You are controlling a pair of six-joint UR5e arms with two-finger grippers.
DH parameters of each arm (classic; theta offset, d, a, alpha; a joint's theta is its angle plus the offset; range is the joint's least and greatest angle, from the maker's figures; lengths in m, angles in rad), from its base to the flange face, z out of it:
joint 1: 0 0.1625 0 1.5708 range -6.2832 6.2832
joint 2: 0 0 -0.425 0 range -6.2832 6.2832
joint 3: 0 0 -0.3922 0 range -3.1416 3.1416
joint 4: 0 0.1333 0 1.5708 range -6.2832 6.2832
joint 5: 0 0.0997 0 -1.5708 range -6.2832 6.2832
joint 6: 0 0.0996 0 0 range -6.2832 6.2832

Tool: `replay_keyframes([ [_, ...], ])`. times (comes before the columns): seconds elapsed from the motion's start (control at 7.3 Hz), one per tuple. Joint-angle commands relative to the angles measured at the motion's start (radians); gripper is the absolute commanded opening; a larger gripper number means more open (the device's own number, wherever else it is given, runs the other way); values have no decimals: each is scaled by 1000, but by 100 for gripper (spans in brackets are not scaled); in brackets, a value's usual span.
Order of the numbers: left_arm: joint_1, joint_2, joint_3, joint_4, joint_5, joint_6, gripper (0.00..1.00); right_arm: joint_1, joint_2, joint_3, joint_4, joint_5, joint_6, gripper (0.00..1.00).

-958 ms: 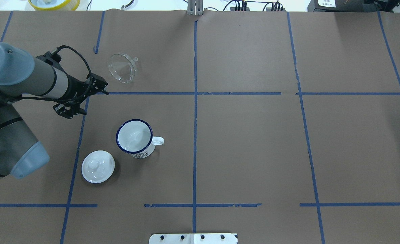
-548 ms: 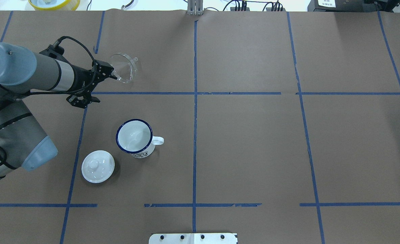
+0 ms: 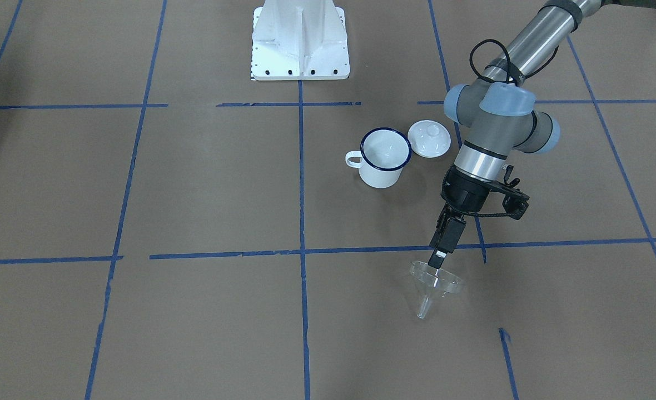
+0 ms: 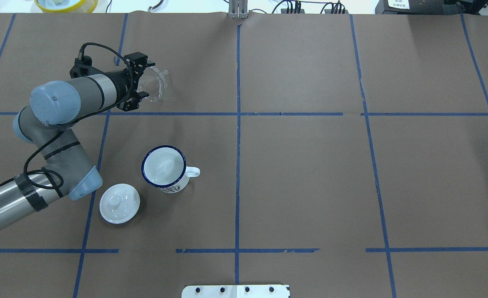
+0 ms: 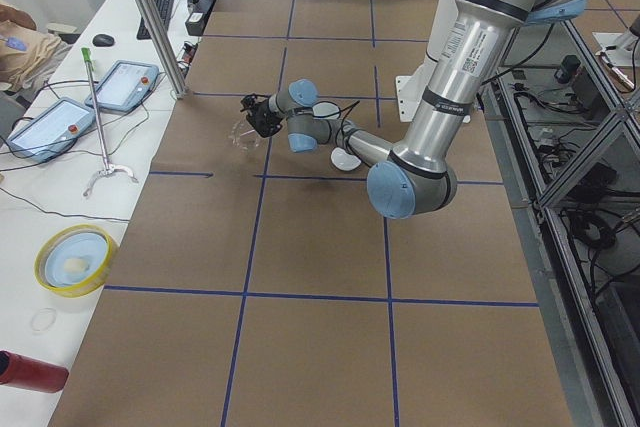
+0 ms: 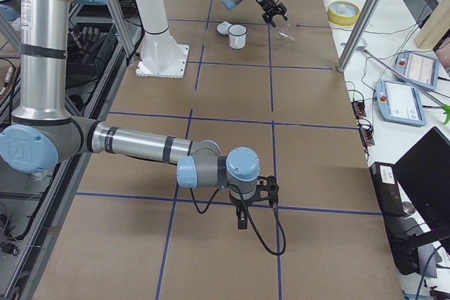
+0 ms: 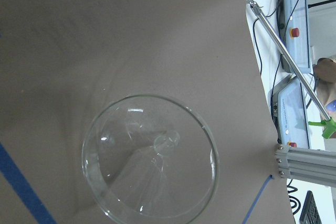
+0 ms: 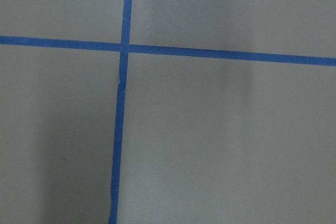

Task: Place funnel on cup
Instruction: 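Close the left gripper on the funnel's rim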

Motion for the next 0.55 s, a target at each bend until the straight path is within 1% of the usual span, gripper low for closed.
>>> replay_keyframes([
  [0.0, 1, -19, 60, -95, 70, 0, 88, 0, 0, 0, 0, 0, 0, 100],
  [0.27, -8, -21, 77, -97, 74, 2, 82, 0, 0, 0, 0, 0, 0, 100],
  [0.41, -8, -24, 94, -99, 89, 2, 81, 0, 0, 0, 0, 0, 0, 100],
])
